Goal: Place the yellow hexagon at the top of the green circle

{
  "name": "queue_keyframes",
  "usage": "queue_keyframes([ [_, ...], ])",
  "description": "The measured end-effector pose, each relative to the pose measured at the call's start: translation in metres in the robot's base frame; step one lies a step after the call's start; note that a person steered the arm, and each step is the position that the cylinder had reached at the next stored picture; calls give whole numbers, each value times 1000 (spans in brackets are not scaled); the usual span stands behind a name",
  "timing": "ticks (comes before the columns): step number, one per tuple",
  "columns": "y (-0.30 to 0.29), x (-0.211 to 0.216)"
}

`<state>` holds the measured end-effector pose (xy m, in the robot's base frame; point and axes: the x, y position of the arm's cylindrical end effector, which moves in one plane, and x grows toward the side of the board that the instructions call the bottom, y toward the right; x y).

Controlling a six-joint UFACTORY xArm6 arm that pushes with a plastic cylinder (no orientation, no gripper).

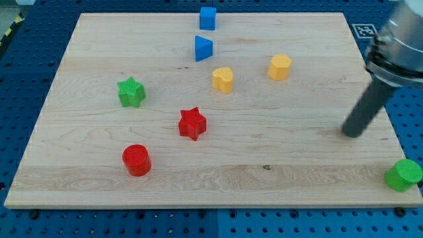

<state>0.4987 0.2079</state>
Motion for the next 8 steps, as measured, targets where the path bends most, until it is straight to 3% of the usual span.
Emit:
queue_keyframes([
  [2, -66, -72],
  [4, -142, -97],
  [6, -136, -171],
  [7, -110, -185],
  [8, -106, -162],
])
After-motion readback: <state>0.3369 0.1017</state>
